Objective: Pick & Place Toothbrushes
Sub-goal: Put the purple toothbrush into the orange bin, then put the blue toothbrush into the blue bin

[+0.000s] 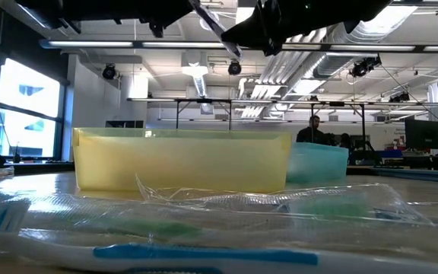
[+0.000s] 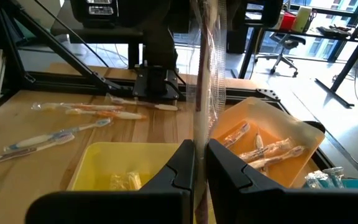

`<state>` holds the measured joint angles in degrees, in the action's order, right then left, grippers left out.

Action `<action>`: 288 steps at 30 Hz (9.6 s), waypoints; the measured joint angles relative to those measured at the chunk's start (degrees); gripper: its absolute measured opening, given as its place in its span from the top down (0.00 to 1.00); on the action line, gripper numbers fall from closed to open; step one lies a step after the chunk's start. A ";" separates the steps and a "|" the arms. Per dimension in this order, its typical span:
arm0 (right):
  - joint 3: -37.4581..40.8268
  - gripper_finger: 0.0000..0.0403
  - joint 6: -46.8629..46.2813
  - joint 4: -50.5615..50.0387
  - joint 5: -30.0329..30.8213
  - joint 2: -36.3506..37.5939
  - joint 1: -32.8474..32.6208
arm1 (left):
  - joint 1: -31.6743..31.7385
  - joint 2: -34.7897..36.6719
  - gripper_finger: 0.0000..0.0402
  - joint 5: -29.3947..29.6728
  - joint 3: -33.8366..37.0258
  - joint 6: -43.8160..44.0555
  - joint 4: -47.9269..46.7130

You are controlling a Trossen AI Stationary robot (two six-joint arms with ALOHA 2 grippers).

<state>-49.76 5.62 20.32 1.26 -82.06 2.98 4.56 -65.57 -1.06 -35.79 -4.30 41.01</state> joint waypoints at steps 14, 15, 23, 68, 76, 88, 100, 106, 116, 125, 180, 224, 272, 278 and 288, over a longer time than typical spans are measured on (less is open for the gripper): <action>0.00 0.96 0.01 1.05 0.31 0.02 0.00 | 0.00 0.01 0.59 -0.01 0.00 1.71 -1.57; 0.00 0.96 0.05 1.15 0.29 0.02 0.00 | 0.00 0.01 0.59 -0.01 0.00 1.86 -1.73; 0.00 0.96 0.14 1.18 0.31 0.02 0.00 | 0.00 0.01 0.59 0.11 0.01 3.07 -1.68; 0.00 0.48 -2.26 0.93 -2.47 0.04 0.00 | -0.02 0.01 0.93 1.58 0.06 2.84 -1.80; -0.02 0.33 -4.56 -9.22 2.73 4.16 0.01 | 1.71 3.55 0.93 5.58 0.11 2.06 -6.48; -0.04 0.35 -4.58 -16.16 6.09 9.53 0.00 | 15.70 13.32 0.94 5.84 0.06 16.48 -25.40; -0.04 0.39 -6.07 -20.33 6.10 9.60 0.00 | 30.30 14.61 0.94 2.30 0.09 28.35 -41.38; -0.04 0.40 -6.01 -20.74 6.10 9.55 0.00 | 34.42 11.08 0.94 -3.75 0.79 29.25 -42.41; -0.02 0.42 -7.46 -21.74 6.08 9.53 0.00 | 38.73 2.11 0.94 -8.99 4.97 32.45 -35.15; -0.02 0.42 -7.55 -21.86 6.10 9.53 0.00 | 39.00 -5.82 0.93 -8.56 5.37 33.39 -32.06; 0.04 0.54 -11.84 -20.09 6.51 9.49 0.02 | 26.92 -4.61 0.83 -4.66 5.42 17.95 -27.35; 0.04 0.99 -5.86 -11.93 7.77 9.49 -0.01 | 20.53 6.34 0.97 -7.24 5.42 13.75 -26.71; -10.85 0.99 -27.92 -26.96 29.71 0.08 -39.57 | -31.21 19.51 1.00 29.99 5.44 13.73 -33.88; -10.83 0.99 -27.12 -29.28 25.65 0.02 -40.50 | -31.21 19.51 1.00 30.05 5.44 13.62 -33.95; -10.19 0.99 -36.47 -32.85 16.27 0.02 -40.11 | -31.21 19.51 1.00 30.07 5.46 13.60 -36.03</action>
<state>-59.94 -30.85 -12.53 17.53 -82.04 -37.12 -26.65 -46.06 29.01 -30.33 9.30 4.99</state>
